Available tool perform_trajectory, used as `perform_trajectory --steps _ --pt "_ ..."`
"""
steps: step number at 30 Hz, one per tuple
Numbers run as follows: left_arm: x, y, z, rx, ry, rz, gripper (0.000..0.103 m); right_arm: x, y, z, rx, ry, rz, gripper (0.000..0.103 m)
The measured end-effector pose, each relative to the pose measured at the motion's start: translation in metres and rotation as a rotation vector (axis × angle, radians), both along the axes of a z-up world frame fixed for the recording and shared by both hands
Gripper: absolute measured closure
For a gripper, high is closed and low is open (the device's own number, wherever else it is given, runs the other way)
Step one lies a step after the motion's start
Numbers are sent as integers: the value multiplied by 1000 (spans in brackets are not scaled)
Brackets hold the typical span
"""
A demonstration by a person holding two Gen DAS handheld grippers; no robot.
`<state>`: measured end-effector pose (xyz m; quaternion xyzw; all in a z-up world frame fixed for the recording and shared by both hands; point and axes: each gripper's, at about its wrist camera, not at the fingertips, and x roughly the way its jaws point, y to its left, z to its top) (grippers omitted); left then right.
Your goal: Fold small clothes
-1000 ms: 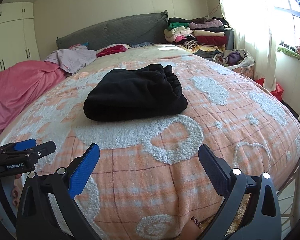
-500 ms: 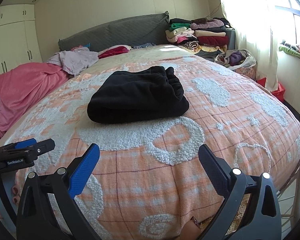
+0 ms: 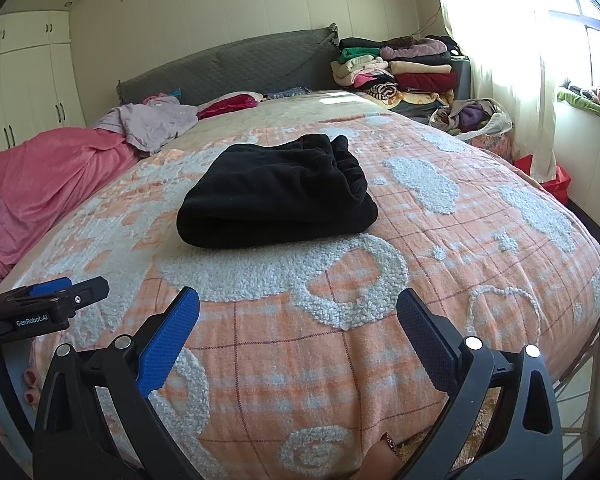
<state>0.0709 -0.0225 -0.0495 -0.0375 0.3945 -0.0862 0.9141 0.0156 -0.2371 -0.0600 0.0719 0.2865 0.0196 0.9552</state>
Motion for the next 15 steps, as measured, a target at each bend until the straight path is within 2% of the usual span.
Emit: perform_trajectory --steps 15 --pt "-1 0 1 19 -4 5 10 -1 -1 1 1 -2 -2 5"
